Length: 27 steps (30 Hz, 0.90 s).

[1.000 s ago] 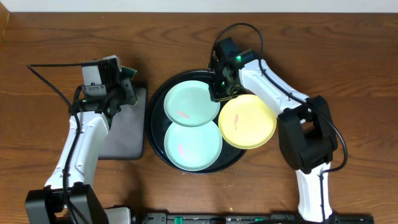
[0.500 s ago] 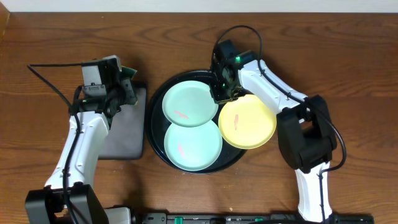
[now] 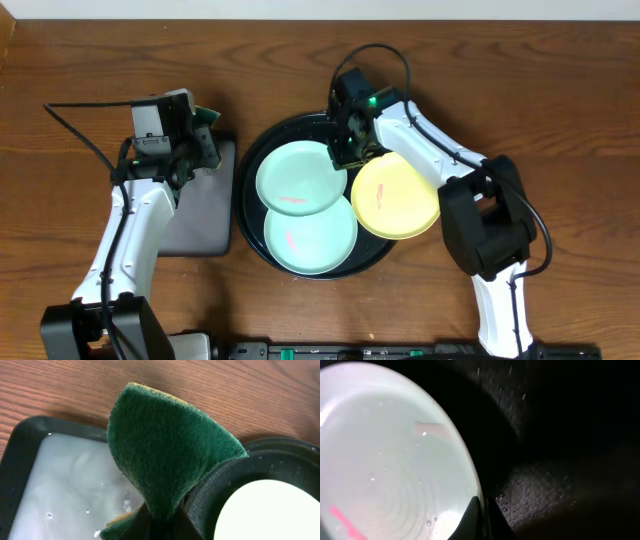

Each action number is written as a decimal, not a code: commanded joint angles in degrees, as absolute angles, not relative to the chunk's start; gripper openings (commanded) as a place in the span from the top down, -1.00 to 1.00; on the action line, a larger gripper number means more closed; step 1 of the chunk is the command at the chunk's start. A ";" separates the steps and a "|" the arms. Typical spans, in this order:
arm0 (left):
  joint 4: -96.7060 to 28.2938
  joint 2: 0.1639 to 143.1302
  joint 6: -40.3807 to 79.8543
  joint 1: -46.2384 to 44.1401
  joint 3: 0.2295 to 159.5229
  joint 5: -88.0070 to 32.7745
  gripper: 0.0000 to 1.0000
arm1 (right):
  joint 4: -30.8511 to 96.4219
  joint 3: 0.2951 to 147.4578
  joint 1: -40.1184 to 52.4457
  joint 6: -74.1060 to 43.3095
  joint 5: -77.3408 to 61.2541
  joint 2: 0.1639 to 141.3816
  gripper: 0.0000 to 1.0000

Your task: Clean dirty plates on tray and stack at the side

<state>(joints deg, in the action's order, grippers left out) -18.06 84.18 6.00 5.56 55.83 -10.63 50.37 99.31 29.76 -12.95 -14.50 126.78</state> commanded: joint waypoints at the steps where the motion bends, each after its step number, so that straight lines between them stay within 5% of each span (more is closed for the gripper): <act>1: -17.85 83.92 6.33 5.65 55.46 -11.20 0.84 | 49.10 101.54 27.79 -13.50 -15.09 123.04 0.98; 27: -17.65 83.92 6.31 5.65 55.46 -11.20 0.84 | 39.59 96.40 30.96 -17.85 -0.05 124.14 0.97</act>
